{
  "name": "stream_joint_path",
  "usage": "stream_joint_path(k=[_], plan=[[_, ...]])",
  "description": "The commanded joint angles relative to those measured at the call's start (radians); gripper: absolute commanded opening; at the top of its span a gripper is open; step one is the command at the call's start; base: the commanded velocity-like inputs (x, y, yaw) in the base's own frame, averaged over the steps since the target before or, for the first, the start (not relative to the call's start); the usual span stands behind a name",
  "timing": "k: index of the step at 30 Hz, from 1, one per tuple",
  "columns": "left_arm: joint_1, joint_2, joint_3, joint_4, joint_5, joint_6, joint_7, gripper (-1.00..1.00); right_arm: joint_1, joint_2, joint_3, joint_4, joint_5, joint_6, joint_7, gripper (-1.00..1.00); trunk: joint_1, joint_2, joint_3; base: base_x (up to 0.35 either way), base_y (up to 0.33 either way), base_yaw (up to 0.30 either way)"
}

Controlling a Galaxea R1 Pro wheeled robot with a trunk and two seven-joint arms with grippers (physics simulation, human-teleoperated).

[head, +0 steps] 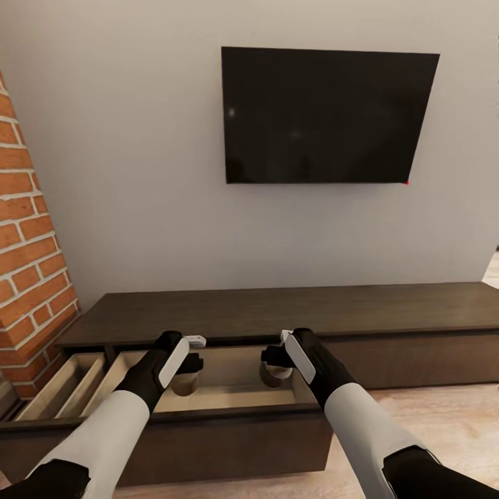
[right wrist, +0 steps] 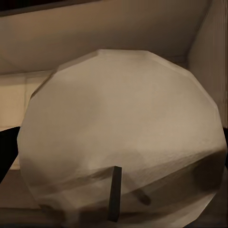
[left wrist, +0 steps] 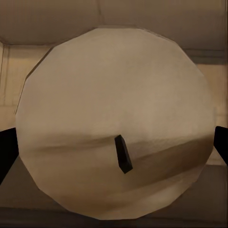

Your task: Place each of the two pumpkins and all three candles from the living room inside a cabinet in the living room (use any cabinet), then make sure every cabinet is closed, and position the cauldron so it is next to a table in the living room.

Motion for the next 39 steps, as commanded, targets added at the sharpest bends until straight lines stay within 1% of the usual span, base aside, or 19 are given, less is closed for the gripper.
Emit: stream_joint_path(k=[1, 14, 20, 28, 39], plan=[[-0.001, -0.001, -0.003, -0.001, 0.007, 0.003, 0.010, -1.00, -0.001, 0.000, 0.002, -0.001, -0.010, 0.002, -0.008, -1.00, 0.000, 0.000, -0.001, 0.022, -0.071, 0.000], [-0.001, -0.003, -0.003, -0.001, 0.007, 0.004, 0.009, -1.00, -0.001, 0.000, 0.003, -0.001, -0.010, 0.003, -0.007, -1.00, 0.000, 0.000, -0.001, 0.006, -0.079, 0.000], [-0.001, -0.003, -0.003, -0.001, 0.007, 0.004, 0.009, -1.00, -0.001, 0.000, 0.003, -0.001, -0.010, 0.003, -0.006, -1.00, 0.000, 0.000, -0.001, 0.111, -0.014, 0.000], [-0.001, -0.003, -0.003, -0.001, 0.007, 0.004, 0.009, -1.00, -0.001, 0.000, 0.003, -0.001, -0.010, 0.003, -0.006, -1.00, 0.000, 0.000, -0.001, 0.017, -0.001, 0.000], [-0.001, -0.003, -0.003, -0.001, 0.007, 0.004, 0.009, -1.00, -0.001, 0.000, 0.003, -0.001, -0.010, 0.003, -0.006, -1.00, 0.005, -0.003, -0.044, 0.000, 0.000, 0.000]])
